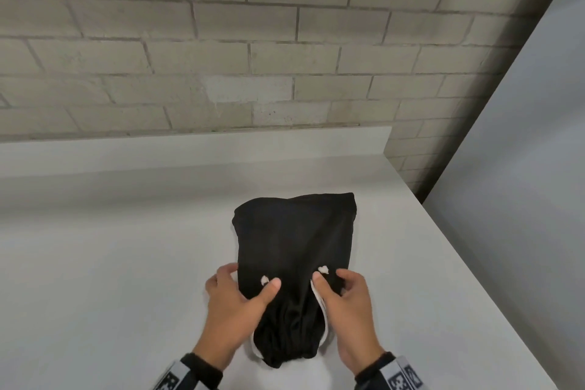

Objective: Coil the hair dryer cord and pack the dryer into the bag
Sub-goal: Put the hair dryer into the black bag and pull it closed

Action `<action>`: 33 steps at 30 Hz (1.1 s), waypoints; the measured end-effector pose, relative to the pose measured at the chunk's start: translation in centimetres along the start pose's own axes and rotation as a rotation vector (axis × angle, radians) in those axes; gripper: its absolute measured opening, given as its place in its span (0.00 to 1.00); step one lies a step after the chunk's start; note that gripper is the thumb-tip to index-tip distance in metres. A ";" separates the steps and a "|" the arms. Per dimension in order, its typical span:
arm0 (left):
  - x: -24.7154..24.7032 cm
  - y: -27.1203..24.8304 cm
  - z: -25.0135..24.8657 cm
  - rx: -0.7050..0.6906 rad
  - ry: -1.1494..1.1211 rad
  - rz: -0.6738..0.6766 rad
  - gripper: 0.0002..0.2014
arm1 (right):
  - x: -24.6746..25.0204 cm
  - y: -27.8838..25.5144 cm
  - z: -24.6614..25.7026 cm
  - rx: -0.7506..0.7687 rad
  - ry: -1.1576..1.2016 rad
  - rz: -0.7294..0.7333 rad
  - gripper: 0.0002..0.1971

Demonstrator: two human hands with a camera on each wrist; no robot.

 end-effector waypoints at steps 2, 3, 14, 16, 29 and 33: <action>-0.9 -0.6 0.7 0.134 -0.140 0.115 0.53 | -1.2 0.3 -1.5 -0.120 0.091 0.066 0.31; -1.6 -0.7 1.1 0.173 -0.188 0.174 0.53 | -1.6 0.3 -1.7 -0.158 0.121 0.088 0.33; -2.3 0.9 1.6 0.021 -0.294 0.374 0.43 | -6.8 0.2 -0.1 -0.303 0.140 0.588 0.23; -0.7 1.4 0.7 -0.034 -0.310 0.346 0.33 | -8.2 0.0 0.6 -0.275 0.151 0.640 0.24; 11.6 9.0 -1.6 -0.088 -0.486 0.067 0.26 | -24.0 1.0 6.3 -0.234 0.233 0.849 0.15; 13.6 12.2 -0.3 -0.059 -0.469 0.008 0.27 | -28.0 2.4 5.1 -0.323 0.230 0.823 0.17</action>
Point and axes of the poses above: each hand's wrist, its own y-axis towards the middle knuckle, its own x-axis out of the back of the hand, z = x × y, the point moved 8 cm from there along y, towards the middle knuckle, and after that the axes turned 4 degrees about -z, right-handed, at the moved point
